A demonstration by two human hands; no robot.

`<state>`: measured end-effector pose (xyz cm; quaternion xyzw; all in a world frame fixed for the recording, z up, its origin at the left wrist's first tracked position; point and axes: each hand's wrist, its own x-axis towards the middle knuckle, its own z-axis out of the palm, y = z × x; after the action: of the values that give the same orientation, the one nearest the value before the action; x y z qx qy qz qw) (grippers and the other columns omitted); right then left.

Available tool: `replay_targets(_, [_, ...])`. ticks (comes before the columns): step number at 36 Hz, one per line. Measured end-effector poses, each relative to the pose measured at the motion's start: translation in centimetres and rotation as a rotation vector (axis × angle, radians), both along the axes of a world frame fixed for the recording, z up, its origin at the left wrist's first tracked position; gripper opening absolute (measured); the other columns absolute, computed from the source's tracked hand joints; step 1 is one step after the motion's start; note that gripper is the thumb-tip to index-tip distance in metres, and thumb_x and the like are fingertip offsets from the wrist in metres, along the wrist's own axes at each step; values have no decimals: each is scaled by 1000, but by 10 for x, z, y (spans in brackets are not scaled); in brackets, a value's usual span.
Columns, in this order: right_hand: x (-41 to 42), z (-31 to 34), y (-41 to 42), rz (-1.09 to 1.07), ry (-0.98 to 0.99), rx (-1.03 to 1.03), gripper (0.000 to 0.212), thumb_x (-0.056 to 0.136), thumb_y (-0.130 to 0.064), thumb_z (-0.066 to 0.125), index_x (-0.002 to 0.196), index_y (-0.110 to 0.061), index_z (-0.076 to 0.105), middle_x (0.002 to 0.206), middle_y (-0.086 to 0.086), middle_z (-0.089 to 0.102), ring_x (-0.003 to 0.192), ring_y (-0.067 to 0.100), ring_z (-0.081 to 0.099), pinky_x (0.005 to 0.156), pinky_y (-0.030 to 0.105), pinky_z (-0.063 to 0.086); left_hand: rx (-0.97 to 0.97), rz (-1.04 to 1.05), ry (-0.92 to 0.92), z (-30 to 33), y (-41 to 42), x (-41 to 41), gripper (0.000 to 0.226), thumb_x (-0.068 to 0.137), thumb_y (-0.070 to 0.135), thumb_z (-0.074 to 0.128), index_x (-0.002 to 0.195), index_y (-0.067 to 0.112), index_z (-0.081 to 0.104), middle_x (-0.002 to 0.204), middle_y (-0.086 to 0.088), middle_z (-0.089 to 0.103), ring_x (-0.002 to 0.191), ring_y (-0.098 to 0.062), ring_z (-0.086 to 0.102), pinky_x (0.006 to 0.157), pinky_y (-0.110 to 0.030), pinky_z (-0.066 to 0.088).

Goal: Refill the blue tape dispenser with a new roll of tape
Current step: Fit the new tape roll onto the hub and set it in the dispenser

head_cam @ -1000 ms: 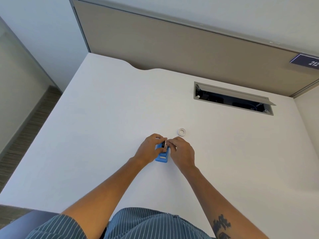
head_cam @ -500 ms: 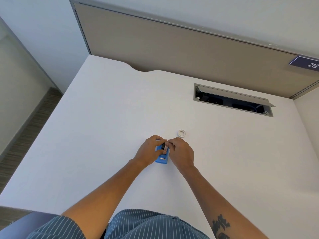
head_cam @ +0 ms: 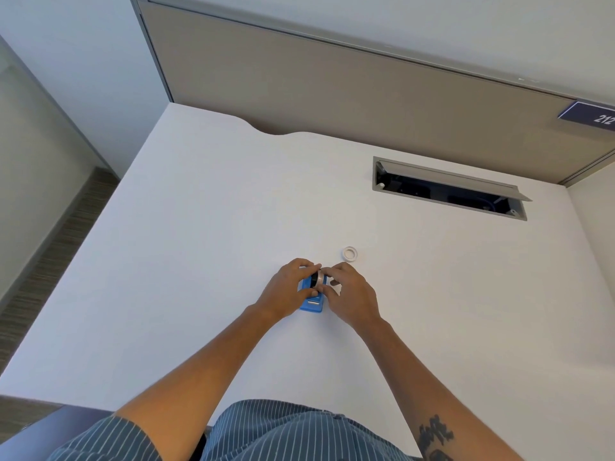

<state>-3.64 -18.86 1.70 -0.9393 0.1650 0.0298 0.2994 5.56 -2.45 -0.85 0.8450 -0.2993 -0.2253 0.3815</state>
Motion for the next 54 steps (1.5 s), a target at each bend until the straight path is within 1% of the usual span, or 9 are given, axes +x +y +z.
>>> replay_targets(9, [1,0,2,23,26,-35,34,95,-34,70,129,-40,66,110,-18,57,93,6,63,66,19,40,-1,7,-8,0,-2,0,56,92,24,76,145,23,57,137,3,56,123,-15,55,100,-19,41])
replay_targets(13, [2,1,2,22,21,-39,35,97,-32,68,131,-37,66,108,-16,55,89,10,60,65,20,39,-14,12,-2,0,-2,-1,59,92,21,76,147,21,55,137,2,58,123,-16,56,105,-24,45])
replay_targets(17, [4,2,4,10,40,-54,35,100,-36,64,135,-39,64,109,-17,52,86,12,59,63,20,37,-16,27,-15,0,-3,-2,55,92,21,75,144,21,57,136,3,60,121,-16,58,106,-28,47])
replay_targets(22, [5,3,6,-15,70,-45,38,101,-36,60,139,-40,61,117,-19,53,92,11,60,71,24,39,-33,55,-20,2,0,-2,52,90,22,77,140,21,61,134,7,62,120,-13,60,105,-28,48])
replay_targets(25, [7,4,7,-34,81,-27,36,101,-32,58,135,-41,63,118,-19,54,92,11,61,73,24,40,-51,70,-33,3,1,-2,50,87,22,80,135,20,64,131,8,65,118,-12,61,105,-28,48])
replay_targets(34, [9,6,8,-61,74,-5,34,102,-30,59,134,-39,66,120,-17,57,99,12,62,78,26,45,-47,90,-34,4,1,-2,45,87,25,80,129,24,65,126,9,68,112,-10,63,100,-22,47])
replay_targets(37, [8,5,8,-77,59,13,31,102,-33,61,132,-38,68,117,-19,56,96,9,60,76,24,43,-30,91,-19,4,0,-1,44,88,25,79,129,23,64,126,8,67,111,-11,63,97,-19,44])
replay_targets(45, [8,8,9,-93,15,3,24,98,-28,67,120,-35,73,111,-21,56,89,6,57,65,12,33,-2,104,-9,3,-3,-2,42,87,26,80,126,23,64,124,7,67,110,-14,63,98,-25,48])
replay_targets(54, [13,12,10,-70,23,-11,16,94,-23,71,107,-33,71,109,-19,54,87,10,60,62,16,38,18,108,6,3,-4,-1,44,86,33,80,126,26,63,123,9,66,108,-12,62,93,-21,46])
